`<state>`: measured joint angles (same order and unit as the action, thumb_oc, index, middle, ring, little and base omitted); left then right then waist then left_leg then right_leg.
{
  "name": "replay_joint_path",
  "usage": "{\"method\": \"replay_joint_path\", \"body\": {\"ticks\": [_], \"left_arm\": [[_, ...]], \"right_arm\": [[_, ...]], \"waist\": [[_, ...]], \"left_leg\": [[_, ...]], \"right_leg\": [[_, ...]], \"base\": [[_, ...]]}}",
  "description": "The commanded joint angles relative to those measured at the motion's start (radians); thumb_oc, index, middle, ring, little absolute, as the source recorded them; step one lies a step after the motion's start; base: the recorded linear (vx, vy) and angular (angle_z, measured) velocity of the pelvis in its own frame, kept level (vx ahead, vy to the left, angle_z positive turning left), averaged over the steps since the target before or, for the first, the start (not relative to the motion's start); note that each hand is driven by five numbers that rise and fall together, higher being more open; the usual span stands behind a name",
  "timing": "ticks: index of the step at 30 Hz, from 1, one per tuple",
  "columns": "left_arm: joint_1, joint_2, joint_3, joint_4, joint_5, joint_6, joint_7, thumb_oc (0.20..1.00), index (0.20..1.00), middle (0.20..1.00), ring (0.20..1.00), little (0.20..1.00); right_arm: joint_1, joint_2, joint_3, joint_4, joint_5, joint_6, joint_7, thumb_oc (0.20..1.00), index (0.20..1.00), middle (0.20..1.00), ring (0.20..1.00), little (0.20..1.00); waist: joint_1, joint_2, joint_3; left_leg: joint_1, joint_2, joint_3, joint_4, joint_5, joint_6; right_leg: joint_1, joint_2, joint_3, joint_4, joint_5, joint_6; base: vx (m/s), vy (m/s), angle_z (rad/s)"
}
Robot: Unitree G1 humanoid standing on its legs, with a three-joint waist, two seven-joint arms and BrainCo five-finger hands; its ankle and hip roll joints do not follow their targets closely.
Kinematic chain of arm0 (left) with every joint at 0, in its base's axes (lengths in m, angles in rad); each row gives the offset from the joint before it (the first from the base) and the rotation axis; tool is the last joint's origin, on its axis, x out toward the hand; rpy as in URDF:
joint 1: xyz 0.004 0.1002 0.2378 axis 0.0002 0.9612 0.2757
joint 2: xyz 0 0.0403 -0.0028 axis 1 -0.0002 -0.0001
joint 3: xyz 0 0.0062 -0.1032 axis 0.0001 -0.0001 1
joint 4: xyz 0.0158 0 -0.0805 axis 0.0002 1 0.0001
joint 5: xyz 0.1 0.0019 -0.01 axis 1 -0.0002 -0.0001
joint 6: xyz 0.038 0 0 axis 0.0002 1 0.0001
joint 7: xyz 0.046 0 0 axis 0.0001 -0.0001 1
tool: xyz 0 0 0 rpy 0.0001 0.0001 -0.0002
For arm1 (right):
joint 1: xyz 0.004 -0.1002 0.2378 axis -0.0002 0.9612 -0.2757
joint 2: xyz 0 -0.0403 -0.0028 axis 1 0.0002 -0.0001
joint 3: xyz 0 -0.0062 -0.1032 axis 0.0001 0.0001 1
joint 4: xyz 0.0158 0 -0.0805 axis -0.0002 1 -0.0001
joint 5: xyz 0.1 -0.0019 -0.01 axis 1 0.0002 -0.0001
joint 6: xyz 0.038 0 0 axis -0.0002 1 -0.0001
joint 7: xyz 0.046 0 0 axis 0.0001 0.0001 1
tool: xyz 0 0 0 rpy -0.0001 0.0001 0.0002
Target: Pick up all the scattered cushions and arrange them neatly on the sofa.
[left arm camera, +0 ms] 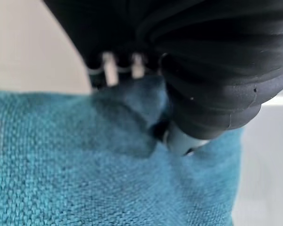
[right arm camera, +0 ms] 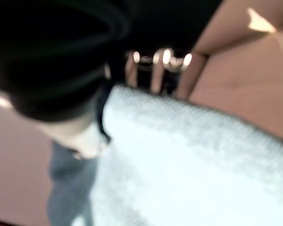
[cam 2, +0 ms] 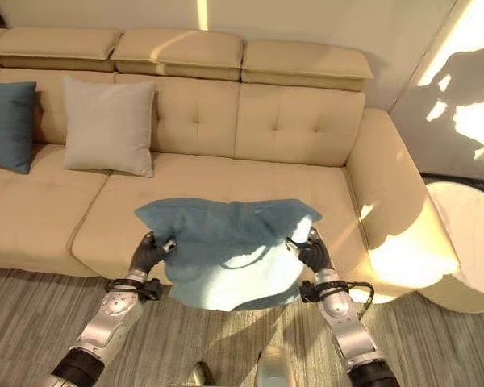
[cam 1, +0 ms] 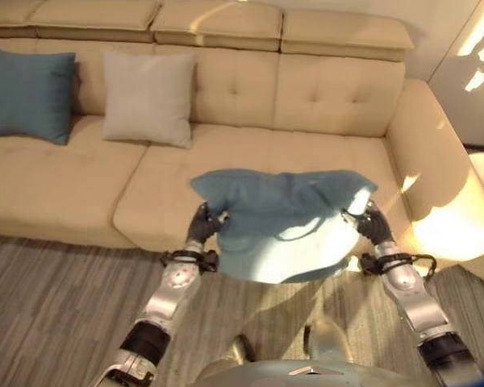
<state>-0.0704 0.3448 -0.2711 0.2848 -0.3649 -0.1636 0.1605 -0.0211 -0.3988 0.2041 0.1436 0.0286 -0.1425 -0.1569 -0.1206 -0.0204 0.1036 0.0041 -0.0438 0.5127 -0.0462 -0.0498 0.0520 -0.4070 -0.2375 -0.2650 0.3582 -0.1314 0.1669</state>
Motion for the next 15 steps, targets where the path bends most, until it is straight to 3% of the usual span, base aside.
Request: {"method": "replay_joint_path", "body": {"ticks": [1, 3, 6, 7, 8, 11, 12, 15], "left_arm": [[-0.032, -0.020, -0.005, -0.116, 0.008, -0.088, -0.029, 0.200, 0.200, 0.200, 0.200, 0.200], [-0.021, -0.035, -0.006, -0.101, 0.007, -0.091, -0.045, 0.200, 0.200, 0.200, 0.200, 0.200], [-0.013, -0.050, -0.015, -0.088, 0.005, -0.088, -0.055, 0.200, 0.200, 0.200, 0.200, 0.200], [-0.010, -0.053, -0.021, -0.088, 0.002, -0.085, -0.059, 0.200, 0.200, 0.200, 0.200, 0.200], [-0.018, -0.060, -0.035, -0.085, -0.010, -0.082, -0.064, 0.200, 0.200, 0.200, 0.200, 0.200], [-0.017, -0.070, -0.040, -0.083, -0.019, -0.079, -0.063, 0.200, 0.200, 0.200, 0.200, 0.200], [-0.020, -0.077, -0.042, -0.081, -0.029, -0.076, -0.062, 0.200, 0.200, 0.200, 0.200, 0.200], [-0.025, -0.086, -0.051, -0.082, -0.030, -0.072, -0.061, 0.200, 0.200, 0.200, 0.200, 0.200]], "right_arm": [[-0.106, -0.014, -0.063, -0.058, 0.024, -0.086, -0.019, 0.200, 0.200, 0.200, 0.200, 0.200], [-0.097, -0.022, -0.071, -0.057, 0.019, -0.089, -0.017, 0.200, 0.200, 0.200, 0.200, 0.200], [-0.067, -0.027, -0.084, -0.063, 0.025, -0.090, -0.011, 0.200, 0.200, 0.200, 0.200, 0.200], [-0.053, -0.034, -0.091, -0.069, 0.027, -0.090, -0.008, 0.200, 0.200, 0.200, 0.200, 0.200], [-0.035, -0.047, -0.107, -0.078, 0.037, -0.094, -0.012, 0.200, 0.200, 0.200, 0.200, 0.200], [-0.021, -0.061, -0.122, -0.084, 0.051, -0.093, -0.017, 0.200, 0.200, 0.200, 0.200, 0.200], [-0.015, -0.070, -0.126, -0.088, 0.056, -0.089, -0.017, 0.200, 0.200, 0.200, 0.200, 0.200], [-0.009, -0.074, -0.131, -0.086, 0.057, -0.087, -0.018, 0.200, 0.200, 0.200, 0.200, 0.200]], "waist": [[-0.019, -0.021, -0.027], [-0.025, -0.026, -0.041], [-0.032, -0.022, -0.056], [-0.034, -0.025, -0.055], [-0.037, -0.035, -0.047], [-0.040, -0.032, -0.045], [-0.029, -0.036, -0.041], [-0.019, -0.051, -0.038]], "left_leg": [[0.055, 0.098, -0.104, 0.101, -0.085, -0.068], [0.070, 0.086, -0.118, 0.104, -0.099, -0.072], [0.073, 0.111, -0.123, 0.139, -0.109, -0.097], [0.057, 0.132, -0.132, 0.206, -0.112, -0.107], [0.004, 0.184, -0.138, 0.349, -0.079, -0.135], [-0.024, 0.230, -0.152, 0.439, -0.042, -0.155], [-0.062, 0.206, -0.196, 0.425, -0.042, -0.141], [-0.133, 0.179, -0.219, 0.382, -0.060, -0.125]], "right_leg": [[0.164, 0.071, -0.004, -0.247, 0.159, 0.007], [0.189, 0.076, 0.025, -0.275, 0.182, 0.008], [0.222, 0.087, 0.025, -0.287, 0.170, -0.008], [0.242, 0.098, 0.029, -0.291, 0.159, -0.022], [0.275, 0.109, 0.028, -0.300, 0.141, -0.047], [0.312, 0.139, 0.020, -0.312, 0.114, -0.081], [0.337, 0.146, 0.028, -0.326, 0.098, -0.087], [0.362, 0.141, 0.027, -0.335, 0.086, -0.084]], "base": [[0.04, -0.117, -0.09], [0.18, -0.252, 0.15], [0.17, -0.237, 0.28], [0.10, -0.301, 0.07], [0.10, -0.304, -0.04], [0.13, -0.209, 0.15], [0.14, -0.121, 0.03], [0.11, -0.068, -0.15]]}}
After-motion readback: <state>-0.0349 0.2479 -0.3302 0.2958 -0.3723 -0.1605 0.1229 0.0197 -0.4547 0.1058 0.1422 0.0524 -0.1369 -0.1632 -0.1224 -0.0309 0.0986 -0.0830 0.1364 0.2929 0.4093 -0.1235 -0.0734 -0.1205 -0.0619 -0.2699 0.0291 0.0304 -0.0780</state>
